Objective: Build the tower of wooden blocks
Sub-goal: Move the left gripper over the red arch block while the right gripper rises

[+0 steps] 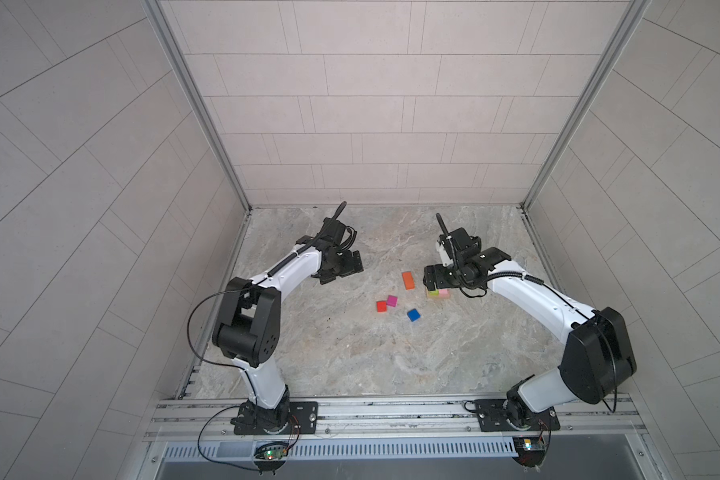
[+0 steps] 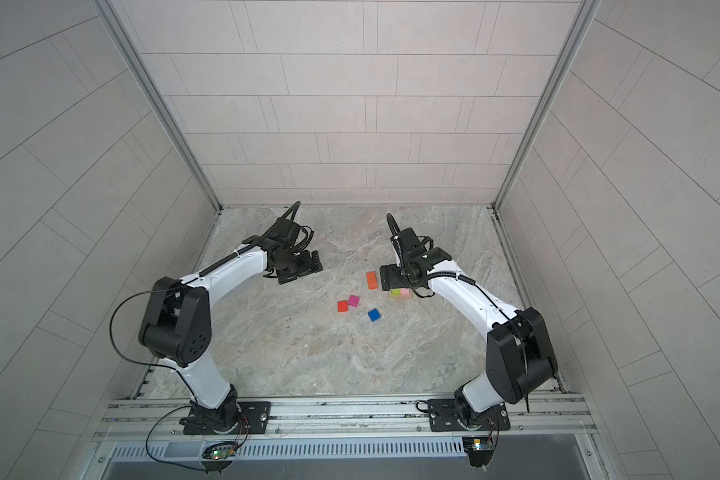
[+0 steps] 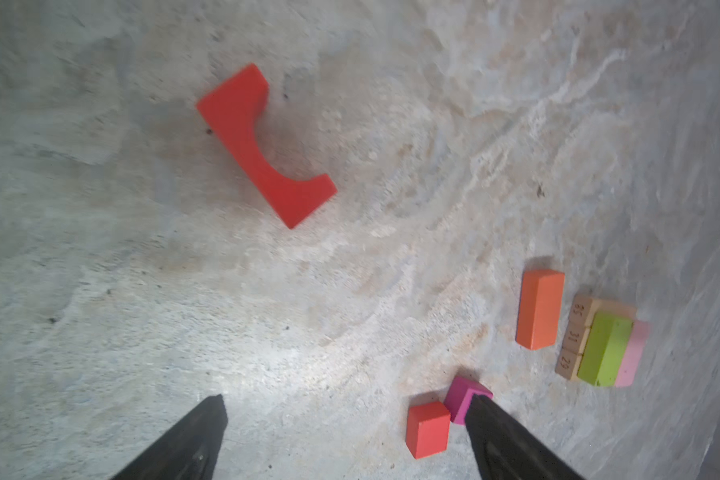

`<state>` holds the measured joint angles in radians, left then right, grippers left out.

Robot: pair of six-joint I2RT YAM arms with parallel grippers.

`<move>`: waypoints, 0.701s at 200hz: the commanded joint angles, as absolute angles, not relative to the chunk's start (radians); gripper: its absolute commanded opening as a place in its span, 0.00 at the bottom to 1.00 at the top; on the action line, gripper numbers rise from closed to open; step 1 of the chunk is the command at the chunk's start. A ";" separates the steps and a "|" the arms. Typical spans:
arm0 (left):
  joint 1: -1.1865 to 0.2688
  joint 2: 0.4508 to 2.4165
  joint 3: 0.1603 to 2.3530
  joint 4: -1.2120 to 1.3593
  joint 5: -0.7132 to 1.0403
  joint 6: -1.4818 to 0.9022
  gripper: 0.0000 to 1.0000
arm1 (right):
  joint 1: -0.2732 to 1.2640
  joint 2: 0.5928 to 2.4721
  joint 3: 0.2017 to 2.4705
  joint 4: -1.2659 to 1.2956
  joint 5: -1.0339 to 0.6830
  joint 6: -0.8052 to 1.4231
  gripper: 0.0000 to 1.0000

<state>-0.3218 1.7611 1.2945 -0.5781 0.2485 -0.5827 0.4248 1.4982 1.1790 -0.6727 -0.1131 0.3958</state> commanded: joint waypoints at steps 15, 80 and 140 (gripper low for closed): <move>-0.312 1.807 1.324 -0.559 0.155 -0.631 0.96 | 0.445 1.494 1.246 -0.721 -0.113 0.349 0.92; -0.278 1.939 1.431 -0.573 0.062 -0.742 0.84 | 0.453 1.503 1.260 -0.746 -0.106 0.329 0.91; -0.278 1.996 1.491 -0.533 0.037 -0.814 0.75 | 0.452 1.502 1.211 -0.733 -0.098 0.315 0.90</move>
<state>-0.2794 1.9762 1.4567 -0.5549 0.0658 -0.7708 0.4469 1.4998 1.2232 -0.7151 -0.1188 0.3359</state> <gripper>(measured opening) 0.769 0.907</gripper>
